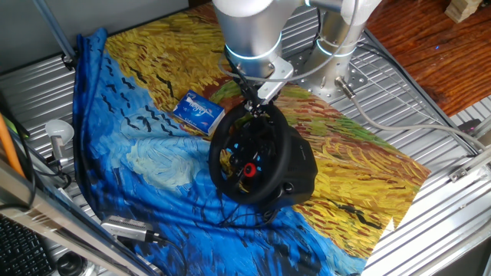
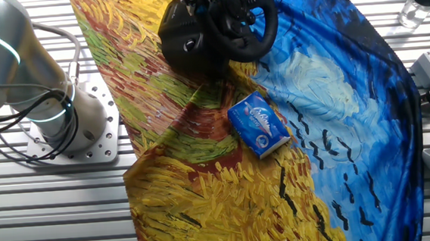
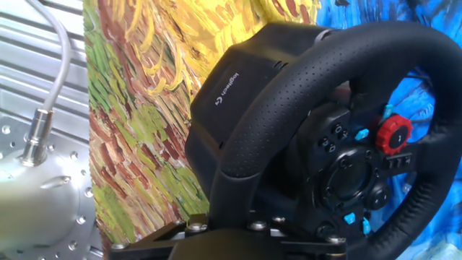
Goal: Rotate the steering wheel 90 degrees counterclockwise
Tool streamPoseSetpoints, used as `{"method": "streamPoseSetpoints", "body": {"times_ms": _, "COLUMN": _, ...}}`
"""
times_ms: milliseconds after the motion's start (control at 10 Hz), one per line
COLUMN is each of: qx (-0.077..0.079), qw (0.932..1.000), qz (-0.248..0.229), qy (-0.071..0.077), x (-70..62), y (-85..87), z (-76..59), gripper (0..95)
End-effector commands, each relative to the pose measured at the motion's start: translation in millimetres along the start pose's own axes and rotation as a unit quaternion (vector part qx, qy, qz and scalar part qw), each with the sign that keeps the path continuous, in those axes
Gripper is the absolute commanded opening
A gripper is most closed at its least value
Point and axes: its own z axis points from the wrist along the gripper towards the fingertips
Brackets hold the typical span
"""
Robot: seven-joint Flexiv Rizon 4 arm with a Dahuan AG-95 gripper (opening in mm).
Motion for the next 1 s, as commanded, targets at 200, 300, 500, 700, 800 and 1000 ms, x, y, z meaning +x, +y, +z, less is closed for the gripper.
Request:
{"method": "streamPoseSetpoints", "body": {"times_ms": 200, "qx": -0.006, "qw": 0.9998, "qz": -0.015, "qy": -0.006, "x": -1.0, "y": 0.4, "z": 0.2, "gripper": 0.0}}
{"method": "streamPoseSetpoints", "body": {"times_ms": 300, "qx": -0.006, "qw": 0.9998, "qz": -0.018, "qy": -0.008, "x": -0.5, "y": 1.0, "z": -0.3, "gripper": 0.0}}
{"method": "streamPoseSetpoints", "body": {"times_ms": 500, "qx": -0.001, "qw": 0.9995, "qz": -0.023, "qy": -0.021, "x": 1.2, "y": 1.2, "z": 0.9, "gripper": 0.0}}
{"method": "streamPoseSetpoints", "body": {"times_ms": 700, "qx": 0.000, "qw": 0.9991, "qz": -0.026, "qy": -0.033, "x": 1.6, "y": 1.4, "z": 1.0, "gripper": 0.0}}
{"method": "streamPoseSetpoints", "body": {"times_ms": 800, "qx": 0.003, "qw": 0.9989, "qz": -0.028, "qy": -0.039, "x": 1.9, "y": 0.8, "z": 1.3, "gripper": 0.0}}
{"method": "streamPoseSetpoints", "body": {"times_ms": 1000, "qx": -0.002, "qw": 0.9985, "qz": -0.030, "qy": -0.046, "x": 2.1, "y": -0.1, "z": 1.3, "gripper": 0.0}}
